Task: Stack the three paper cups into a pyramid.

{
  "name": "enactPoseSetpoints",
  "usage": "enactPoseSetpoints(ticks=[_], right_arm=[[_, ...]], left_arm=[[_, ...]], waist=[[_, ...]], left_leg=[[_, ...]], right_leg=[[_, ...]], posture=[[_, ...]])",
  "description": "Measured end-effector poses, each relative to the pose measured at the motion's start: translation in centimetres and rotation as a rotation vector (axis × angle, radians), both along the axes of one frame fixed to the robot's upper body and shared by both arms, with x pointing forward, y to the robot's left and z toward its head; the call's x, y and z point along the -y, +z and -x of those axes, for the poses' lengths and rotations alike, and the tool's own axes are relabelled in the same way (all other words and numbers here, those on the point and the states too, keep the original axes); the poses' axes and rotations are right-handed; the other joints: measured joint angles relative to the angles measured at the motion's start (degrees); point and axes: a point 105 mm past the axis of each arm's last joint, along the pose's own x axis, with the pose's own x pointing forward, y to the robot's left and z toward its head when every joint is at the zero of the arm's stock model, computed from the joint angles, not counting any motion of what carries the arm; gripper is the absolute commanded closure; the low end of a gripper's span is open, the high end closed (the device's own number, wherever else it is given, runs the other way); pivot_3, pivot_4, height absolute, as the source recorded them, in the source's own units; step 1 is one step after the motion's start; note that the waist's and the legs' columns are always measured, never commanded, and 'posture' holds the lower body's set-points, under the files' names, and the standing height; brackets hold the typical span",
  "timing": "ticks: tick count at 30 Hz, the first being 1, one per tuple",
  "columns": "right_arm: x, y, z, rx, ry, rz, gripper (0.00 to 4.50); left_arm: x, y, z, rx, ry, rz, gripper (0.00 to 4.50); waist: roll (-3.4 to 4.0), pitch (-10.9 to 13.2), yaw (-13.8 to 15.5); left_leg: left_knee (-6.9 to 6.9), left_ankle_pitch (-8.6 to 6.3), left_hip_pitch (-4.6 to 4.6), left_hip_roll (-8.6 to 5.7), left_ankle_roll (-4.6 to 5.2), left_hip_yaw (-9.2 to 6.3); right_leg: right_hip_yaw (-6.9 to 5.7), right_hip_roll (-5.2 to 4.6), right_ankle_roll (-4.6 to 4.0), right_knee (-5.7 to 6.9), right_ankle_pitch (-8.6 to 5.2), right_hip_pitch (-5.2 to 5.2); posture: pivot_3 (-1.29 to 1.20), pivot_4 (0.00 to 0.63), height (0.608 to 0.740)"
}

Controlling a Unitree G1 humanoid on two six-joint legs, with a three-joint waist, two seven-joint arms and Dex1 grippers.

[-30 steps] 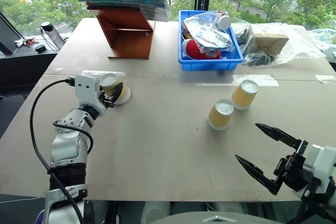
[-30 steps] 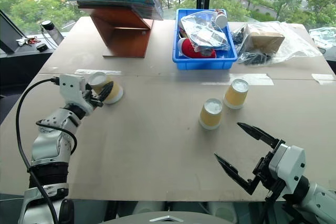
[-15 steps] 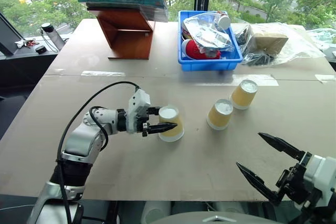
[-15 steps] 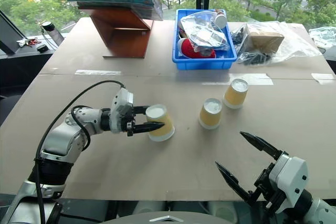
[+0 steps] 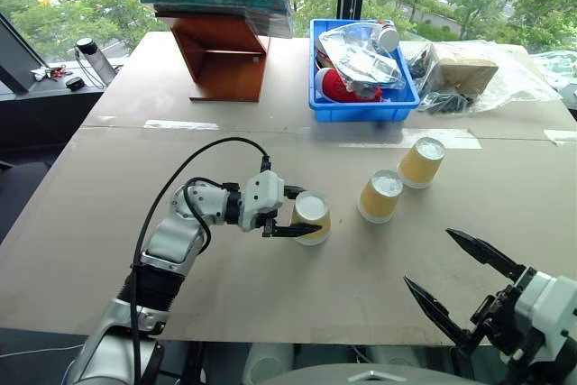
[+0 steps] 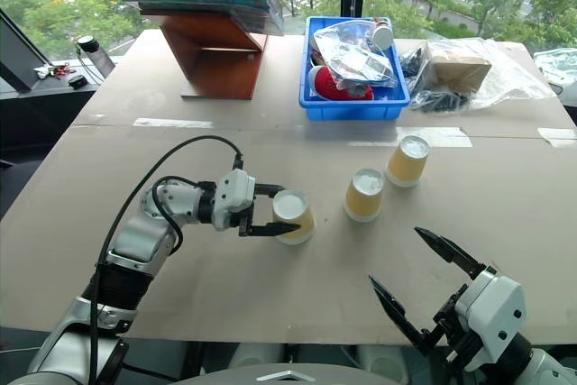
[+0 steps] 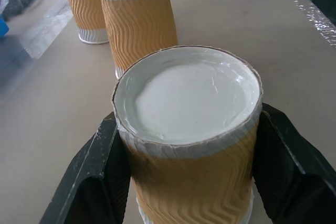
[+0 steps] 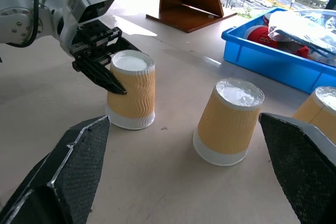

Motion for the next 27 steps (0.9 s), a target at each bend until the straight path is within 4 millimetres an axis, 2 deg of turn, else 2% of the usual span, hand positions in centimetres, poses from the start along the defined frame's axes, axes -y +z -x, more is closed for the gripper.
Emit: enactPoseSetpoints(ticks=[3, 4, 7, 9, 12, 18, 22, 25, 27], right_arm=[[0.0, 0.0, 0.0, 0.000, -0.001, 0.003, 0.00], [0.0, 0.0, 0.0, 0.000, 0.000, 0.004, 0.00], [0.0, 0.2, -0.3, 0.015, 0.008, 0.014, 0.00], [0.0, 0.3, -0.7, 0.021, 0.001, 0.019, 0.00], [0.3, 0.5, -1.8, 0.037, -0.040, 0.021, 0.00], [0.4, 0.4, -5.0, 0.017, -0.100, 0.053, 0.00], [0.7, -0.6, -7.4, -0.049, -0.135, 0.053, 0.00], [0.9, -1.8, -8.6, -0.115, -0.146, 0.057, 0.00], [0.8, -2.1, -9.0, -0.145, -0.140, 0.046, 0.00]], left_arm=[[0.0, -0.1, -0.1, 0.012, 0.004, 0.003, 1.80], [-0.1, -0.1, -0.1, 0.010, 0.007, 0.006, 1.00], [-0.6, -0.9, -0.5, -0.025, 0.054, 0.004, 0.05], [-1.1, -1.4, -0.4, -0.059, 0.077, 0.013, 0.05], [-2.1, -0.8, 0.0, -0.114, 0.115, 0.061, 0.05], [-5.8, 1.2, 3.0, -0.202, 0.190, 0.093, 0.05], [-7.7, 1.9, 5.2, -0.287, 0.168, 0.117, 0.05], [-8.8, 3.9, 5.9, -0.259, 0.122, 0.159, 0.05], [-9.0, 4.3, 6.0, -0.239, 0.110, 0.160, 0.05]], waist=[[0.01, 0.0, 0.2], [0.01, 0.0, 0.2], [0.03, 0.0, 0.2], [0.02, 0.0, 0.1], [0.02, 0.0, 0.0], [0.22, 0.2, -1.0], [0.19, 0.2, -0.6], [0.24, 0.2, -0.4], [0.24, 0.2, -0.5]], left_leg=[[0.06, 0.00, 0.02, 0.01, 0.00, -0.01], [0.08, 0.00, 0.02, 0.02, 0.00, -0.01], [0.16, 0.00, 0.03, 0.02, 0.01, -0.01], [0.19, -0.01, -0.02, 0.04, 0.01, -0.03], [0.23, -0.01, -0.12, 0.08, 0.01, -0.07], [0.22, -0.01, -0.12, 0.10, 0.01, -0.05], [0.23, -0.01, -0.16, 0.06, 0.01, -0.14], [0.23, -0.01, -0.20, 0.03, 0.01, -0.15], [0.23, -0.01, -0.21, 0.02, 0.01, -0.13]], right_leg=[[-0.01, 0.01, 0.00, 0.00, 0.00, 0.04], [-0.01, 0.02, 0.00, 0.01, 0.00, 0.06], [-0.01, 0.03, 0.00, 0.02, 0.00, 0.08], [-0.02, 0.05, 0.00, 0.02, 0.00, 0.07], [-0.06, 0.05, 0.00, 0.02, 0.00, 0.01], [-0.04, -0.11, -0.01, 0.02, 0.00, 0.00], [-0.10, -0.07, -0.03, 0.01, -0.01, -0.02], [-0.17, -0.07, -0.03, -0.01, -0.01, -0.03], [-0.15, -0.06, -0.02, -0.02, -0.01, -0.03]], posture=[[0.00, 0.150, 0.740], [0.00, 0.150, 0.740], [0.00, 0.150, 0.740], [0.00, 0.150, 0.740], [0.00, 0.150, 0.740], [0.00, 0.150, 0.740], [0.00, 0.150, 0.740], [0.00, 0.150, 0.740], [0.00, 0.150, 0.740]])
